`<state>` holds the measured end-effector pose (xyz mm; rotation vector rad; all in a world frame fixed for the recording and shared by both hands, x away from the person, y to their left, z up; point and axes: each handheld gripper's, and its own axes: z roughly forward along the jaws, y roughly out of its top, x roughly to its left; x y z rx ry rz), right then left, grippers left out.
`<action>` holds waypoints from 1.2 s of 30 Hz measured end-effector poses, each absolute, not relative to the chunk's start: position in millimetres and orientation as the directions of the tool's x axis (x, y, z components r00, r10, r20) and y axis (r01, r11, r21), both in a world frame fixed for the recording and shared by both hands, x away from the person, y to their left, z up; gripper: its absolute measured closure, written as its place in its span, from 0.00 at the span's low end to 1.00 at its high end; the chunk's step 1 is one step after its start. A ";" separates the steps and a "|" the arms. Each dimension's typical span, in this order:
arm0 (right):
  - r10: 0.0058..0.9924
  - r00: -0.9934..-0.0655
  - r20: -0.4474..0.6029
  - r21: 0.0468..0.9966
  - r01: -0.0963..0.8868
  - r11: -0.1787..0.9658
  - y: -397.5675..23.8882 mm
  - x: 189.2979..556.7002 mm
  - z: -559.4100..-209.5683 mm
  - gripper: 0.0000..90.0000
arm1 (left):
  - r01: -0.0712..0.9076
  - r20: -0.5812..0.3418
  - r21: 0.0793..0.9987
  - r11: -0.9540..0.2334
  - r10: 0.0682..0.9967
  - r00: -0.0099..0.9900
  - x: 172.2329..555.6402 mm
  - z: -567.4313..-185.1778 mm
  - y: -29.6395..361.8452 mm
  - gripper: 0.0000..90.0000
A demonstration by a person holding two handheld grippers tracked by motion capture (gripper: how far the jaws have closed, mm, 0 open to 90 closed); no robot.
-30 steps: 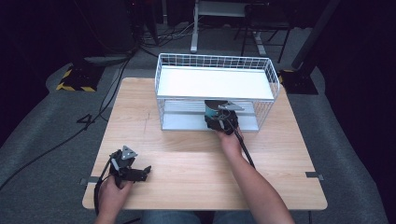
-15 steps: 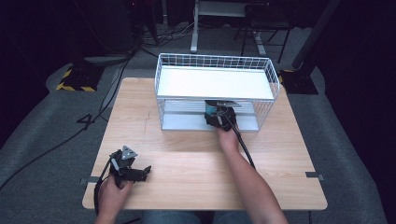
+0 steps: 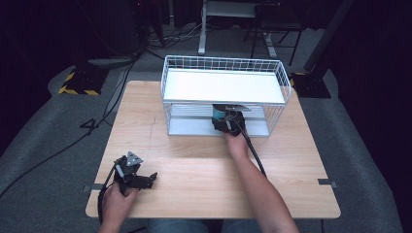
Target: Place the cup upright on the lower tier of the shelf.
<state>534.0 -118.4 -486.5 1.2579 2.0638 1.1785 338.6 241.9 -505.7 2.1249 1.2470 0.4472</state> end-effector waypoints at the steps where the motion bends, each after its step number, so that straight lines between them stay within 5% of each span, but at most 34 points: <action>1: 0.873 -0.486 0.049 0.844 0.487 0.224 -118.5 533.9 -486.4 0.26 | 0.657 -0.023 0.664 -0.357 0.868 0.496 338.5 -505.5 241.9 0.01; 20: 0.880 -0.475 0.026 0.849 0.475 0.231 -123.5 525.8 -478.0 0.17 | 0.656 -0.023 0.666 -0.356 0.868 0.495 338.6 -505.7 241.9 0.01; 36: 0.835 -0.550 0.025 0.846 0.457 0.275 -167.0 483.2 -447.9 0.15 | 0.659 -0.028 0.665 -0.352 0.870 0.493 337.1 -505.8 242.0 0.01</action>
